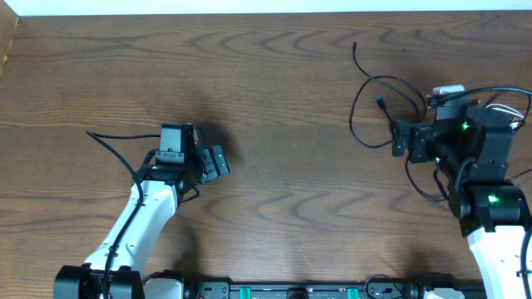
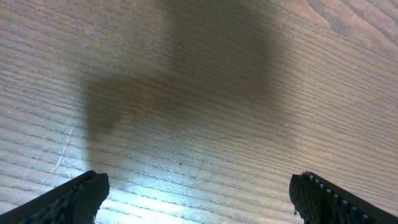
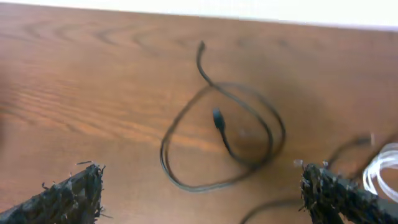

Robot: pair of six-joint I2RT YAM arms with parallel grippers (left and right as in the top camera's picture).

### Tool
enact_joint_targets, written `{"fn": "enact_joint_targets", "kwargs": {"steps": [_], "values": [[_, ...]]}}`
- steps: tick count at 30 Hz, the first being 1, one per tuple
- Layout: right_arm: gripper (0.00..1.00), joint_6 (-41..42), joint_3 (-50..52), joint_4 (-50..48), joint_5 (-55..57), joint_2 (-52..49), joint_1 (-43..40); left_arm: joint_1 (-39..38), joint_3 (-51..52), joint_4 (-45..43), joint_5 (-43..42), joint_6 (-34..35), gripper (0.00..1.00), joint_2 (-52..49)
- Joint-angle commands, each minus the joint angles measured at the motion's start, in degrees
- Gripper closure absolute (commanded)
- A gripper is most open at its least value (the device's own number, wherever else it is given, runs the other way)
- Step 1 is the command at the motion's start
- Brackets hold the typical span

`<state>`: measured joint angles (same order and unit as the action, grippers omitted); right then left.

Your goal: Untangle cables

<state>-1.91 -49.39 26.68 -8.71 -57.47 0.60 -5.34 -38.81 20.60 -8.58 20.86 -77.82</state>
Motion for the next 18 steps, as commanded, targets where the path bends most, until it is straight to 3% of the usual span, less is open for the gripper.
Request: {"fn": "enact_joint_targets", "kwargs": {"steps": [1, 18], "values": [[0.01, -4.8, 2.1, -4.3, -3.5, 2.8, 0.7, 0.1, 0.8, 0.1, 1.2, -0.9, 0.02, -0.4], [0.01, -5.9, 20.3, -26.1, -3.5, 14.7, 4.7, 0.1, 0.8, 0.1, 1.2, -0.9, 0.02, -0.4]]}}
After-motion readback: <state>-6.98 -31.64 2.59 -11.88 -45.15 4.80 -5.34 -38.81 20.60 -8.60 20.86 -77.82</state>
